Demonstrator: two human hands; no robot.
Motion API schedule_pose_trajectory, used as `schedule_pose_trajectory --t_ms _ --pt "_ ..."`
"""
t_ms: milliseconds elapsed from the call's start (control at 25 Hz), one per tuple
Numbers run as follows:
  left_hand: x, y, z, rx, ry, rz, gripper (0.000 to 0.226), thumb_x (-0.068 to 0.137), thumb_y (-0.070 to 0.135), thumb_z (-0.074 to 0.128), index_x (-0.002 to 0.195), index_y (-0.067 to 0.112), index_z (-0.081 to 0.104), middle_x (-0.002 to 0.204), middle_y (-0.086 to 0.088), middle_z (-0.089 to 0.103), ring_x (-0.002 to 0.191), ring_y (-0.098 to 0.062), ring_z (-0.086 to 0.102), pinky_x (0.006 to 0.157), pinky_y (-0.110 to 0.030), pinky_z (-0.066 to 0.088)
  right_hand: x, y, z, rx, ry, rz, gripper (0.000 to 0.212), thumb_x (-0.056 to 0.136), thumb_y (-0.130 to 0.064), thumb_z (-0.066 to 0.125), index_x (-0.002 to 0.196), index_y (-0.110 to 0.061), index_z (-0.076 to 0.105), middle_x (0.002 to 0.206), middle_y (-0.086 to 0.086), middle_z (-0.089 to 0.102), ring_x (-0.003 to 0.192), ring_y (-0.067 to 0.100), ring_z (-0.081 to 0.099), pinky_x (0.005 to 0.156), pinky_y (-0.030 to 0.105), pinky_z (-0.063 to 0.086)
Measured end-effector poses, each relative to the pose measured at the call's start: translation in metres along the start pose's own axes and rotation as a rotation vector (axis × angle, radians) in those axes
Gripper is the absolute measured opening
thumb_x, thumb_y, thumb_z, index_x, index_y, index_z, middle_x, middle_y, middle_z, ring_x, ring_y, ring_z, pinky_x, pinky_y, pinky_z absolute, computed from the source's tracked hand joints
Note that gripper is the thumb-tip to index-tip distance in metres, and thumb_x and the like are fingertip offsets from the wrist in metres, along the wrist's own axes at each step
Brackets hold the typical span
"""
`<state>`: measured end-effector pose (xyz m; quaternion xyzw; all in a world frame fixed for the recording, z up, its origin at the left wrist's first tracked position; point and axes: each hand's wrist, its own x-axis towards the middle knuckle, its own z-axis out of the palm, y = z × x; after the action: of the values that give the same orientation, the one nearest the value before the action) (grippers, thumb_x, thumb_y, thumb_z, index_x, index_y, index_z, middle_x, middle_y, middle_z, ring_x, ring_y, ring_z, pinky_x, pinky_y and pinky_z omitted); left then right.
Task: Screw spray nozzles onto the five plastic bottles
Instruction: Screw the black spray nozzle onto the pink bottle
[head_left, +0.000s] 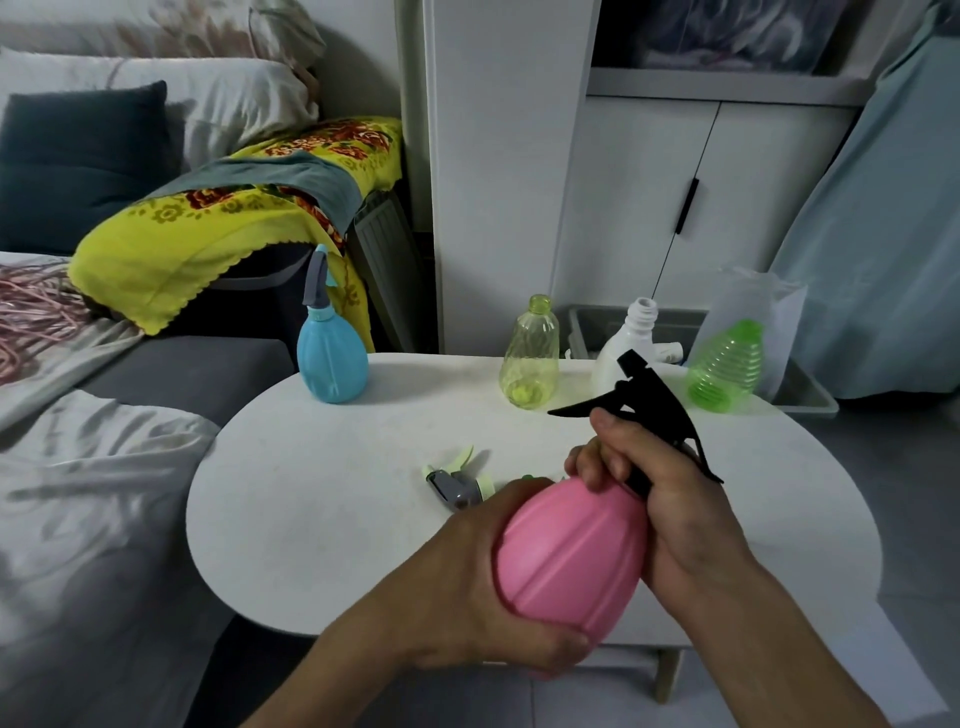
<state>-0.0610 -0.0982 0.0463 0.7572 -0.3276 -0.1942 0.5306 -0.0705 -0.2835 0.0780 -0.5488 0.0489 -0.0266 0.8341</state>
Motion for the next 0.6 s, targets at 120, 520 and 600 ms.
schedule_pose_trajectory --t_ms 120,520,600 --pt "0.001 0.002 -0.011 -0.127 -0.132 -0.091 0.085 0.058 0.041 0.092 0.123 0.062 0.042 0.121 0.026 0.058 0.112 -0.003 0.06 0.08 -0.023 0.057 -0.001 0.004 -0.001 0.058 -0.054 0.076 0.04 0.072 -0.034 0.074 0.048 -0.015 0.049 0.055 0.008 0.058 0.076 0.021 0.068 0.073 0.03 0.055" --pt "0.008 0.001 0.014 0.08 0.19 0.045 0.087 0.055 0.048 0.092 0.129 0.049 0.045 0.117 0.019 0.063 0.098 -0.005 0.066 0.074 -0.027 0.06 0.008 0.005 -0.003 -0.015 0.077 -0.045 0.038 0.068 -0.035 0.078 0.049 -0.015 0.05 0.05 0.005 0.052 0.064 0.019 0.062 0.064 0.025 0.056" --pt "0.009 -0.001 0.016 0.084 0.194 0.052 0.087 0.055 0.049 0.091 0.128 0.051 0.043 0.118 0.021 0.062 0.098 -0.004 0.066 0.074 -0.026 0.06 0.008 0.003 -0.002 -0.005 0.07 -0.044 0.038 0.068 -0.035 0.078 0.049 -0.015 0.051 0.05 0.004 0.054 0.063 0.018 0.063 0.064 0.025 0.056"
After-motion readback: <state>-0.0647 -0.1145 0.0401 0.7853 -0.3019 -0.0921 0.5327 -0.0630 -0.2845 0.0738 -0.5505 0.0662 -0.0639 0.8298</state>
